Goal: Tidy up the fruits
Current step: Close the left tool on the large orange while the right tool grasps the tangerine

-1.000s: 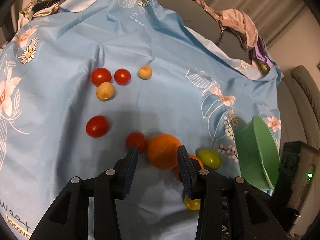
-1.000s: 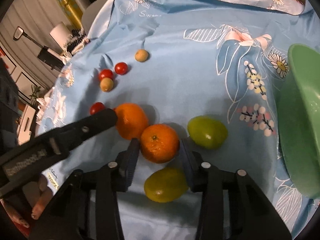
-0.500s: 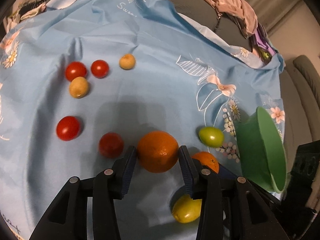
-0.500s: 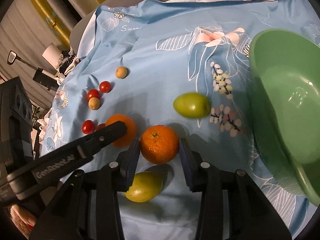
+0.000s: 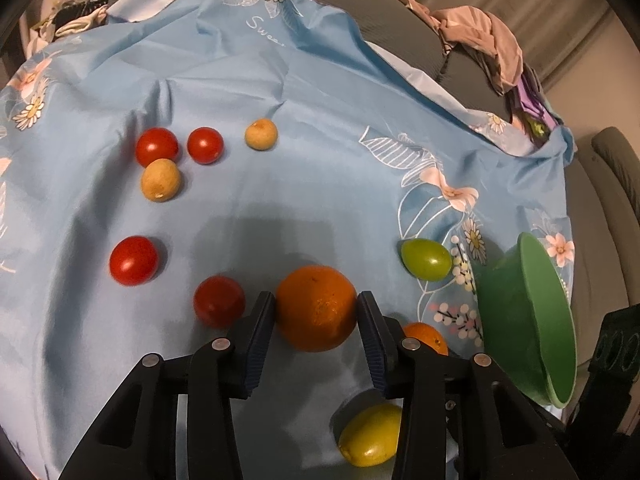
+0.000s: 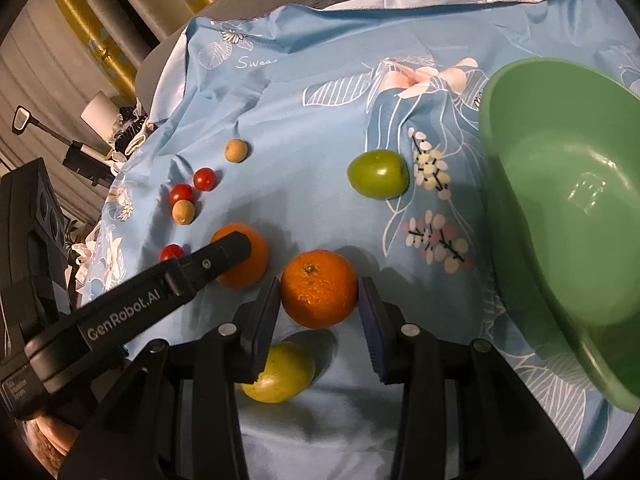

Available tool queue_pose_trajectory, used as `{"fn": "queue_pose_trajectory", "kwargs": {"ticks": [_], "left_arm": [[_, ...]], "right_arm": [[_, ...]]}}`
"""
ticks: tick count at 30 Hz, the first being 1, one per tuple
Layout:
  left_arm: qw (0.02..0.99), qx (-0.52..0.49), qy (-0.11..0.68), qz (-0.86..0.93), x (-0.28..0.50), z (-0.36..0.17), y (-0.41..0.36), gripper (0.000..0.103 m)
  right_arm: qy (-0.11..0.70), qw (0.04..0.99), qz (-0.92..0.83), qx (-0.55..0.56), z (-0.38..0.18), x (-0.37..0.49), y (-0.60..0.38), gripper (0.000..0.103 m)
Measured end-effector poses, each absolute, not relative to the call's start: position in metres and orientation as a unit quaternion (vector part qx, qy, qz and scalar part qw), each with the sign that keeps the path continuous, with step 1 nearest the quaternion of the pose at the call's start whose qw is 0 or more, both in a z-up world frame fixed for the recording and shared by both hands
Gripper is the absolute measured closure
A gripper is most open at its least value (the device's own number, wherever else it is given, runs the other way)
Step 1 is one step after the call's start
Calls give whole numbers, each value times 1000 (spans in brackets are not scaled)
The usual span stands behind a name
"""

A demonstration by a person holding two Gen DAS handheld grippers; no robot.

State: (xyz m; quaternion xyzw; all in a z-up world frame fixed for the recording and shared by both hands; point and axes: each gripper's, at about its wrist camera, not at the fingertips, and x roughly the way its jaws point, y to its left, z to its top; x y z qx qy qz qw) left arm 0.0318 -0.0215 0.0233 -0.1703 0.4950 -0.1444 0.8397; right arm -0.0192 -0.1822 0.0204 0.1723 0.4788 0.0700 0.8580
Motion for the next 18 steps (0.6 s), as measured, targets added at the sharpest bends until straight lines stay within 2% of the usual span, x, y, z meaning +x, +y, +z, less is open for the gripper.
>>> {"fn": "queue_pose_trajectory", "kwargs": {"ticks": [18], "left_arm": [[901, -142, 384, -141, -18, 86, -17, 62]], "right_arm": [[407, 892, 81, 179, 60, -44, -186, 62]]}}
